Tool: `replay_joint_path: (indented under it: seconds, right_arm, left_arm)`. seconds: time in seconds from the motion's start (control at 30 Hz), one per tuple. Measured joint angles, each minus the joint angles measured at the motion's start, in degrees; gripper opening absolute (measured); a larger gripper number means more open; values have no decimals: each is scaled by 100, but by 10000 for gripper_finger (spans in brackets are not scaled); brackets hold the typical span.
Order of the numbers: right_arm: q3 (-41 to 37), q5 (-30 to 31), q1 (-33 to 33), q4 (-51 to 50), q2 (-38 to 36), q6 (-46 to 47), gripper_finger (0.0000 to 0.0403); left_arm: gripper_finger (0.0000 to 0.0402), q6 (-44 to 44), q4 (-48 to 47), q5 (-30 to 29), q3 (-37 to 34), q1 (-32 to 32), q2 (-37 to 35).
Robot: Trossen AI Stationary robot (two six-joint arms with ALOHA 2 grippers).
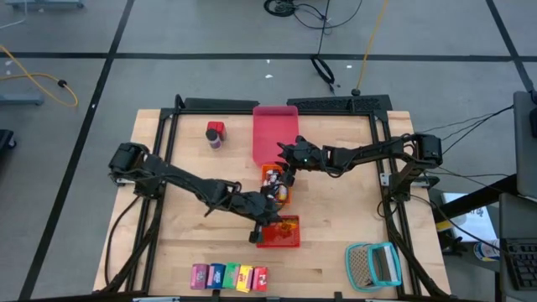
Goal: Pick & Place Kitchen Items
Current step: Put the orange seasoning pack into the red basket
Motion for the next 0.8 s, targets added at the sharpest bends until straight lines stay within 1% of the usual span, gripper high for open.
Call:
replay_joint_path:
  seconds: [0.17, 0.37, 0.7, 0.8]
  right_arm:
    - [-2, -2, 0, 1, 0, 0, 132]
    - [-2, -20, 0, 1, 0, 0, 132]
    - [-2, -20, 0, 1, 0, 2, 132]
    - [-2, -20, 0, 1, 0, 2, 132]
  left_arm:
    - [0, 74, -291, 32, 271, 52, 317]
    - [9, -65, -314, -73, 297, 153, 395]
    - [77, -11, -265, -78, 297, 157, 396]
    - [88, -10, -308, -17, 297, 157, 348]
